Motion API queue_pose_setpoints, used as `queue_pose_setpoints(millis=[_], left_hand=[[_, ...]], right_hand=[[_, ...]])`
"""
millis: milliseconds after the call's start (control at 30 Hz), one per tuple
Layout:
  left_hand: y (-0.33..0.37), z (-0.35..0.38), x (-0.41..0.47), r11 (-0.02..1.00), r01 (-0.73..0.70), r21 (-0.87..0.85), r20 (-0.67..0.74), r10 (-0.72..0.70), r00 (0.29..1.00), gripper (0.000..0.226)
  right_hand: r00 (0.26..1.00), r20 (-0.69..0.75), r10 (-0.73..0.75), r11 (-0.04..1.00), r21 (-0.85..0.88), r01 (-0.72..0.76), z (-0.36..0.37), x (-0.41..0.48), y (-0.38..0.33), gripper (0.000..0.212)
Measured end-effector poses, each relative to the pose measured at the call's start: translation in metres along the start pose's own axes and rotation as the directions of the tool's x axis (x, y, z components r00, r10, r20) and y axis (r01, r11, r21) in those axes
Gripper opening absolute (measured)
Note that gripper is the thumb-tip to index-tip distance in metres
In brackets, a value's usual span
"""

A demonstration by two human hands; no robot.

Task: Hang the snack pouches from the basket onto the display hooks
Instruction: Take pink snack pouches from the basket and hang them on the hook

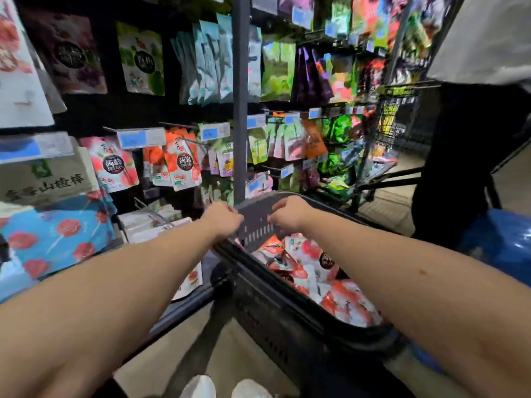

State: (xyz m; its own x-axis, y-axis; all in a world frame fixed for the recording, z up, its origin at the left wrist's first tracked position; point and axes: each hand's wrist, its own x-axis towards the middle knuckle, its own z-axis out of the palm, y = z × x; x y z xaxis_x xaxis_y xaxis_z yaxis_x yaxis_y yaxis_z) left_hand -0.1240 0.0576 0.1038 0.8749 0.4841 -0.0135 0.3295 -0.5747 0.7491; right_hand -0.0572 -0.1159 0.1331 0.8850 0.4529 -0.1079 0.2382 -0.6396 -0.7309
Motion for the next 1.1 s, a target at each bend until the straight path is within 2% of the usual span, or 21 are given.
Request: queue_pose_setpoints(millis=[133, 267, 467, 567, 700, 767, 833, 933, 967, 1100], left_hand=[[0.016, 0.022, -0.009, 0.989, -0.093, 0.111, 0.142, 0.077, 0.987, 0.014], [0.021, 0.06, 0.004, 0.978, -0.152, 0.146, 0.267, 0.109, 0.958, 0.009], [0.039, 0.129, 0.033, 0.971, -0.197, 0.133, 0.472, 0.112, 0.875, 0.016], [0.044, 0.164, 0.044, 0.934, -0.281, 0.22, 0.577, 0.108, 0.809, 0.035], [0.042, 0.201, 0.047, 0.876, -0.384, 0.293, 0.753, 0.036, 0.657, 0.03], [0.038, 0.214, 0.046, 0.823, -0.456, 0.34, 0.82, -0.022, 0.572, 0.023], [0.036, 0.222, 0.045, 0.786, -0.488, 0.379, 0.84, -0.072, 0.538, 0.024], [0.038, 0.224, 0.038, 0.767, -0.526, 0.368, 0.882, -0.108, 0.458, 0.036], [0.037, 0.224, 0.037, 0.766, -0.536, 0.356, 0.892, -0.107, 0.439, 0.04], [0.034, 0.227, 0.036, 0.724, -0.585, 0.366, 0.895, -0.102, 0.433, 0.048]], right_hand=[[0.993, -0.015, 0.119, 0.993, -0.004, -0.119, -0.018, -0.02, 0.032, 0.036], [0.976, -0.035, 0.213, 0.977, 0.001, -0.214, -0.024, -0.022, 0.072, 0.029], [0.94, -0.03, 0.34, 0.933, -0.114, -0.341, -0.024, -0.009, 0.133, 0.016], [0.928, 0.009, 0.373, 0.896, -0.264, -0.358, -0.021, 0.001, 0.158, 0.029], [0.908, 0.102, 0.406, 0.829, -0.46, -0.318, -0.017, 0.008, 0.175, 0.015], [0.897, 0.132, 0.421, 0.802, -0.515, -0.301, -0.014, 0.008, 0.184, 0.017], [0.877, 0.149, 0.456, 0.777, -0.547, -0.311, -0.006, 0.013, 0.195, 0.013], [0.851, 0.181, 0.493, 0.768, -0.551, -0.327, 0.0, 0.019, 0.201, 0.047], [0.855, 0.192, 0.482, 0.759, -0.579, -0.298, 0.001, 0.02, 0.201, 0.051], [0.858, 0.234, 0.457, 0.754, -0.614, -0.234, 0.0, 0.015, 0.196, 0.059]])
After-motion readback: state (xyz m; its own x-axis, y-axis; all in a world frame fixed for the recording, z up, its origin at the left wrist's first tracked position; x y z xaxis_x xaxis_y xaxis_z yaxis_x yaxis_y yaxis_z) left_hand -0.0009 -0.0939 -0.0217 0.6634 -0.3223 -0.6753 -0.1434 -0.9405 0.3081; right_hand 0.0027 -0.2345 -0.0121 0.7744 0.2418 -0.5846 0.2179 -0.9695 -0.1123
